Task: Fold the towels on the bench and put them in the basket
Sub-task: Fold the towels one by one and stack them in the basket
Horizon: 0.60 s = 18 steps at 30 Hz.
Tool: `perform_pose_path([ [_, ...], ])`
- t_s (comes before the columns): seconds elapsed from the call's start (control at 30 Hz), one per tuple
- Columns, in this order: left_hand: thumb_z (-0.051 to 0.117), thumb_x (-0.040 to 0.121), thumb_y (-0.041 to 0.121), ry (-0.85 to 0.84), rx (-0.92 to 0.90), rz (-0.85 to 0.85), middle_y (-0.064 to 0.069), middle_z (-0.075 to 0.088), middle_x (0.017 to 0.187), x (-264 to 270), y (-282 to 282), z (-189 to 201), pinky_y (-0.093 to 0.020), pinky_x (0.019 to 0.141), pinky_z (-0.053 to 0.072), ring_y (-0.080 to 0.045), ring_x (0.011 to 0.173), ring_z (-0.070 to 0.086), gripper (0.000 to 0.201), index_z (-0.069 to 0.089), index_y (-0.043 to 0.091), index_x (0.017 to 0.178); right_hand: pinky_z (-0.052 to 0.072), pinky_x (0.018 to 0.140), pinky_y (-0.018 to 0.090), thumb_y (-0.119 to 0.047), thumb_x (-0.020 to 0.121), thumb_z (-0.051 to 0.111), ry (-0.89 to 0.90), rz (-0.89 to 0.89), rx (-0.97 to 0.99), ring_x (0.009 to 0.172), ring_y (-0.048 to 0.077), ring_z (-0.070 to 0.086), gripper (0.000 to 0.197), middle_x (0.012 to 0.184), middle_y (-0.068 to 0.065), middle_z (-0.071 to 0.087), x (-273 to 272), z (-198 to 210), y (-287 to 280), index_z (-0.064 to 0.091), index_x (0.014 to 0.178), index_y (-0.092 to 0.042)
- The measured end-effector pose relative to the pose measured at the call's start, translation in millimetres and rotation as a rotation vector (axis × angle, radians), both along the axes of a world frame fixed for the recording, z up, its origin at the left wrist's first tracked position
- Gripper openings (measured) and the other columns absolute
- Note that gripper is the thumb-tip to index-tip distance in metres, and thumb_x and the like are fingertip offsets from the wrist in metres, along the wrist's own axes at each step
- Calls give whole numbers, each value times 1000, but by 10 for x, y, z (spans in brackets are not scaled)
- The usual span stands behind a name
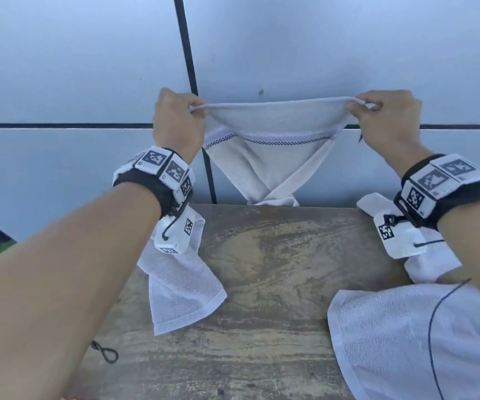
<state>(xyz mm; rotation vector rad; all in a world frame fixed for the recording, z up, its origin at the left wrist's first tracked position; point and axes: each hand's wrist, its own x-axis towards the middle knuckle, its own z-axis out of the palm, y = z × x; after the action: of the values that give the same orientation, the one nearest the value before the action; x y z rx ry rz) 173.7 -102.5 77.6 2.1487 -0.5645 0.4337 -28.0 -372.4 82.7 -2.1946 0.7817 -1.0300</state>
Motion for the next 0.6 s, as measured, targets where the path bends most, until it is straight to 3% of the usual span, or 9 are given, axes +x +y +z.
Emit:
perform_pose_path([
  [0.1, 65, 90, 24, 43, -40, -4, -4, 67, 87, -32, -33, 156, -32, 66, 53, -24, 71, 63, 13, 77, 22, 94, 53, 52, 28, -30, 89, 65, -61, 34, 140, 52, 20, 63, 14, 72, 10, 70, 63, 108, 106, 76, 92, -22],
  [0.17, 63, 90, 13, 184, -172, -55, -11, 70, 91, -50, -69, 232, -38, 61, 61, -27, 62, 72, 13, 75, 14, 93, 54, 49, 27, -22, 91, 63, -93, 72, 312, 52, 21, 69, 13, 79, 13, 74, 77, 165, 188, 75, 94, -18],
  [0.23, 59, 90, 5, 275, -301, -130, -17, 69, 95, -76, -77, 278, -42, 61, 62, -30, 62, 73, 14, 73, 9, 91, 60, 58, 30, -18, 93, 61, -122, 109, 387, 64, 25, 74, 14, 86, 12, 76, 65, 205, 227, 74, 95, -13],
  [0.27, 59, 88, 4, 249, -321, -141, -14, 70, 92, -79, -76, 296, -38, 65, 62, -26, 67, 73, 15, 73, 10, 89, 62, 64, 31, -16, 94, 61, -150, 130, 403, 70, 25, 75, 14, 88, 11, 76, 60, 216, 228, 74, 94, -11],
  [0.37, 56, 89, 7, 45, -309, -174, -2, 70, 83, -111, -50, 326, -23, 66, 52, -10, 71, 61, 17, 71, 15, 89, 62, 78, 32, -16, 97, 59, -281, 208, 417, 87, 19, 76, 14, 89, 4, 74, 22, 238, 221, 69, 87, -19],
  [0.47, 53, 89, 6, -72, -415, -213, -4, 69, 84, -154, -18, 327, -27, 68, 49, -16, 73, 60, 16, 68, 9, 93, 59, 86, 31, -15, 99, 57, -384, 325, 406, 103, 13, 72, 14, 96, 2, 72, -12, 240, 208, 66, 90, -22],
  [0.53, 53, 88, 5, -72, -463, -208, -7, 69, 87, -164, 1, 307, -28, 68, 49, -16, 74, 60, 16, 68, 8, 93, 58, 89, 32, -15, 100, 56, -350, 384, 419, 109, 14, 70, 13, 101, 3, 70, -13, 225, 216, 64, 92, -21],
  [0.6, 54, 90, 7, -1, -376, -206, -6, 69, 87, -153, 16, 265, -28, 62, 48, -12, 70, 57, 15, 68, 9, 93, 58, 92, 34, -17, 101, 56, -245, 400, 460, 114, 16, 67, 13, 102, 3, 67, 5, 185, 211, 63, 91, -21],
])
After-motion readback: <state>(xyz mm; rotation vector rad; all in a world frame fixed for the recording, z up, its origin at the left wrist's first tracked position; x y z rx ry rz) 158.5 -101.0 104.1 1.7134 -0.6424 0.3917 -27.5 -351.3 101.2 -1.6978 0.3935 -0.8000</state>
